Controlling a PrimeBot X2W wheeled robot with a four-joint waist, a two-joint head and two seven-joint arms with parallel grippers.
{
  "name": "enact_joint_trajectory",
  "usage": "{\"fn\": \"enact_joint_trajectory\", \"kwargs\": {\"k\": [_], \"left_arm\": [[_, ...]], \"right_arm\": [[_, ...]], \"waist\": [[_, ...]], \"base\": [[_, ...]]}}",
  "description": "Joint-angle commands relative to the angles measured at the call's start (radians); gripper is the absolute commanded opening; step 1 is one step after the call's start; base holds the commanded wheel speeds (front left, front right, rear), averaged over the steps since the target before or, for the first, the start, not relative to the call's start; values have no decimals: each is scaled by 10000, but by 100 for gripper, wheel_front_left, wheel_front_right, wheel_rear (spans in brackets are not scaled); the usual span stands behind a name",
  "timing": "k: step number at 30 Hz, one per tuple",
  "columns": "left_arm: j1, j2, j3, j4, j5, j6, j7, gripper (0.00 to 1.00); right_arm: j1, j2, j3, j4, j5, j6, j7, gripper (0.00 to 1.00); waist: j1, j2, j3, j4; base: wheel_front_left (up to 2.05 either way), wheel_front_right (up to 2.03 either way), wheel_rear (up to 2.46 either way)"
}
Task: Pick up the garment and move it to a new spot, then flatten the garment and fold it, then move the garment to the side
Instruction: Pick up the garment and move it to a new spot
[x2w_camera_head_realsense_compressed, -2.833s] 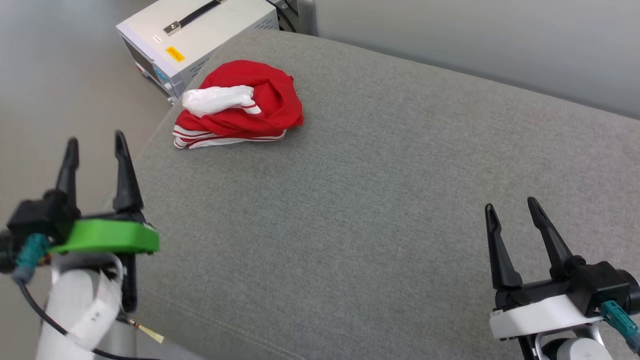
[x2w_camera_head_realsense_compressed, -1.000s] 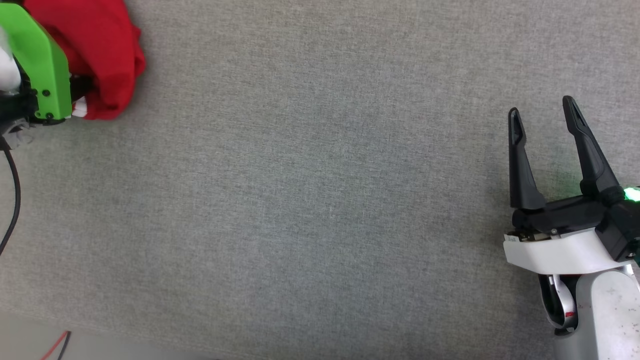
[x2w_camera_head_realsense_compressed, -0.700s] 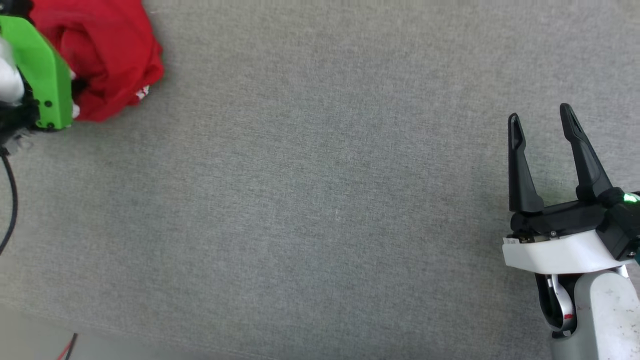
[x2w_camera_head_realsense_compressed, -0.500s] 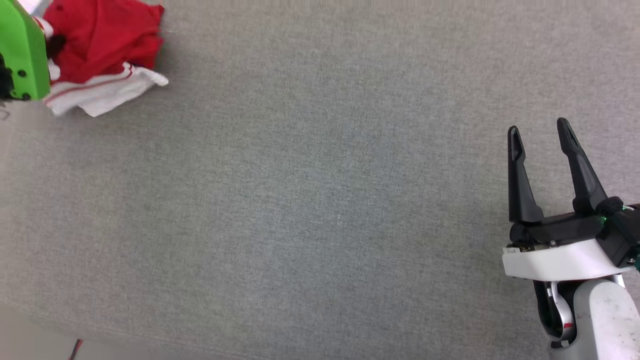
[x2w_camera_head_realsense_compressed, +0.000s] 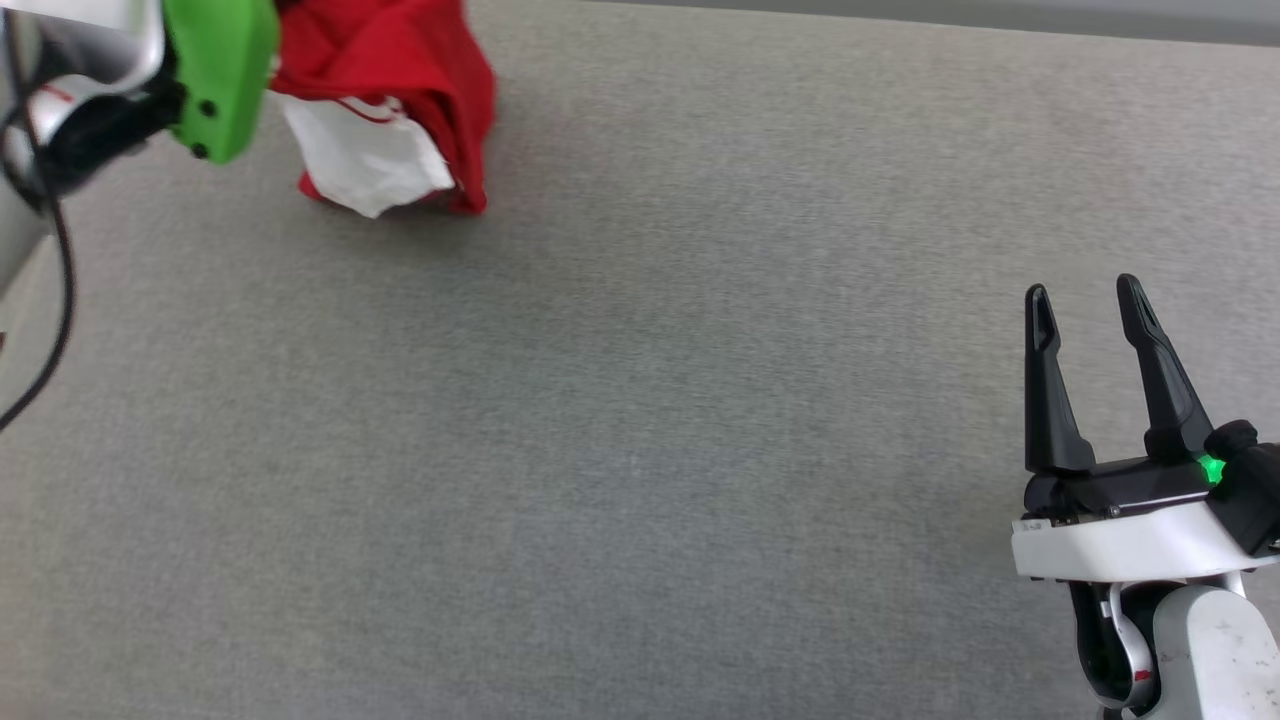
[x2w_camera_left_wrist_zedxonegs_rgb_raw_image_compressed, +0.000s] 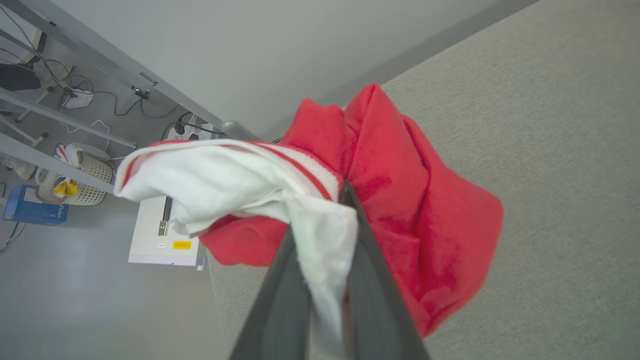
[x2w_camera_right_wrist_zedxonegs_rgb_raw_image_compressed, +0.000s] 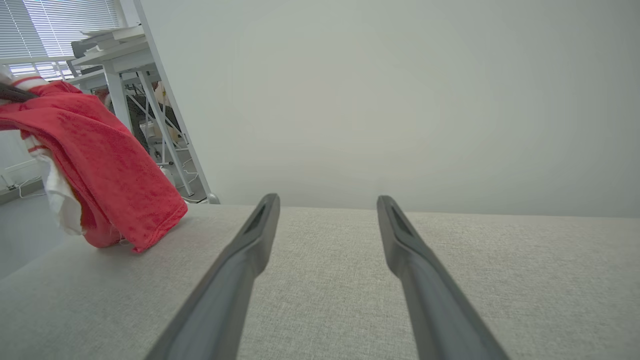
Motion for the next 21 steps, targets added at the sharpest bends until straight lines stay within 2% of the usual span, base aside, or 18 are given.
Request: {"fn": "enact_joint_trajectory", "kwargs": {"k": [1, 8, 14, 21], "left_arm": [[-279, -212, -202, -217, 113, -25, -21, 0], [-682, -1076, -1030, -1053, 398, -25, 14, 0], [-412, -2335, -1314, -1579, 865, -25, 270, 0], [1168, -4035, -1334, -2588, 2458, -25, 1878, 0]], "right_arm": [[45, -29, -9, -6, 154, -7, -47, 100], [12, -29, -73, -27, 515, -7, -47, 100], [-139, -29, -152, -62, 822, -7, -47, 100], [-426, -29, -289, -149, 1135, -7, -47, 100]], "waist": [[1, 65, -132, -634], [1, 65, 106, -1608], [1, 65, 528, -2299], [1, 65, 1221, -2846]], "base": [[0, 0, 0], [0, 0, 0], [0, 0, 0], [0, 0, 0]]}}
